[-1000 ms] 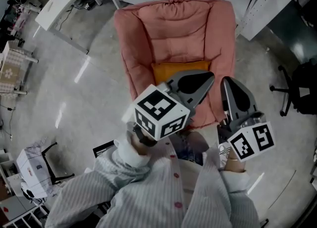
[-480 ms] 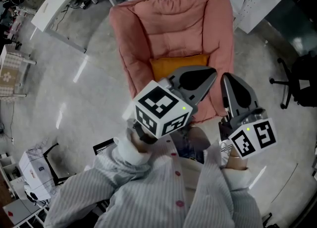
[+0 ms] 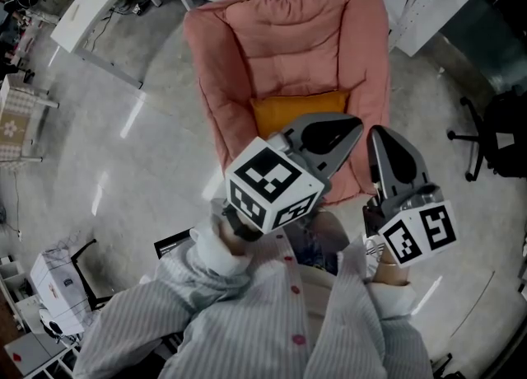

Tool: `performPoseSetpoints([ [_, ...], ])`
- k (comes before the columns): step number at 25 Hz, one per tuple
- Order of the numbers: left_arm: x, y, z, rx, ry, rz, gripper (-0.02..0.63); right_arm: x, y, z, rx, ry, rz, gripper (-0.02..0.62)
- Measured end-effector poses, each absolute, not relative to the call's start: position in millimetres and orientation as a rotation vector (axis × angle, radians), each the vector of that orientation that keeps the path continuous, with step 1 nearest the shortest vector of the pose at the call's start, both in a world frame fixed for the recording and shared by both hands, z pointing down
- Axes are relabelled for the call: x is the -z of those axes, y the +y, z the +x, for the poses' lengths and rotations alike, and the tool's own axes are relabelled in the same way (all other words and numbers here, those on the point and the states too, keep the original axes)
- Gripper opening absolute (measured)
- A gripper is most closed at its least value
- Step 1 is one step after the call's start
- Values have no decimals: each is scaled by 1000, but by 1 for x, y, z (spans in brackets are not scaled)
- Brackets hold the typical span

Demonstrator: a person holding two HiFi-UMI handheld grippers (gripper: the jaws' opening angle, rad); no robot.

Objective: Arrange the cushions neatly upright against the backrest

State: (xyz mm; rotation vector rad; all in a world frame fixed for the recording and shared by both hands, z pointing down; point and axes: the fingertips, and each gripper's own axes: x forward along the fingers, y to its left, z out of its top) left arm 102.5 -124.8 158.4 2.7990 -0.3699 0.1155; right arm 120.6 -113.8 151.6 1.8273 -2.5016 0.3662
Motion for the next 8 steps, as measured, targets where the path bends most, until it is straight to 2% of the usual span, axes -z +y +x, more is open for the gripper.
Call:
performPoseSetpoints([
  [8,-159,-129,101,-115,-358,2801,9,-152,-116,118,-374,-2495,1845,12],
])
